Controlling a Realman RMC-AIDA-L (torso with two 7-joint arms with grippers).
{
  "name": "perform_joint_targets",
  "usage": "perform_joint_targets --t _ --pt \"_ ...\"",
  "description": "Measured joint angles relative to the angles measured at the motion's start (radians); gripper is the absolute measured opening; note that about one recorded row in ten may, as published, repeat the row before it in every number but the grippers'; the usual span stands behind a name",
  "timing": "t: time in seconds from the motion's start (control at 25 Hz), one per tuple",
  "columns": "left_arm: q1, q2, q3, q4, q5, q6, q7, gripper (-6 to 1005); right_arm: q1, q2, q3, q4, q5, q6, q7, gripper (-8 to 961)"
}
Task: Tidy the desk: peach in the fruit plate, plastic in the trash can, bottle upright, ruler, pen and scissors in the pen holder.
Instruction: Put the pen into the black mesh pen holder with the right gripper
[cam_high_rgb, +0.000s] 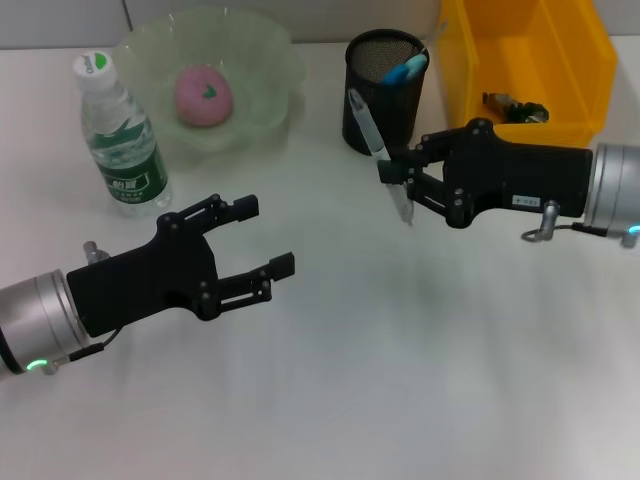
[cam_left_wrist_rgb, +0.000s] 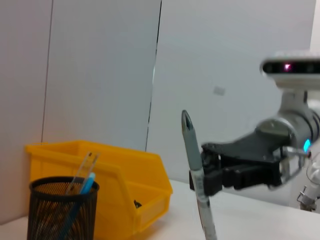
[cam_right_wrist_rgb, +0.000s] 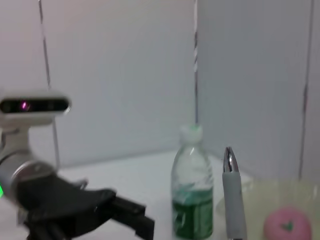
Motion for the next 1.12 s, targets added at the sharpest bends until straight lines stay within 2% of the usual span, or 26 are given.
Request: perform_joint_targets --t 0.2,0.44,0.92,1.12 --pt "-0.001 -0.002 0.0 -0.01 -0.03 0.003 0.003 828 0.003 0.001 0.004 0.187 0.134 0.021 -0.172 115" --pt "-0.001 -0.003 0.001 -0.023 -0.046 0.008 0.012 827 0.002 0.003 0.005 0.338 0.287 0.018 -0.327 115" --pt "-0.004 -0.001 0.0 -0.019 -0.048 0.009 0.008 828 0.003 0.008 0.001 0.345 0.304 0.029 -0.363 115" --pt "-0.003 -0.003 0.0 -0.023 -0.05 0.009 0.018 828 0.005 0.008 0.001 0.34 0.314 0.034 -0.541 115"
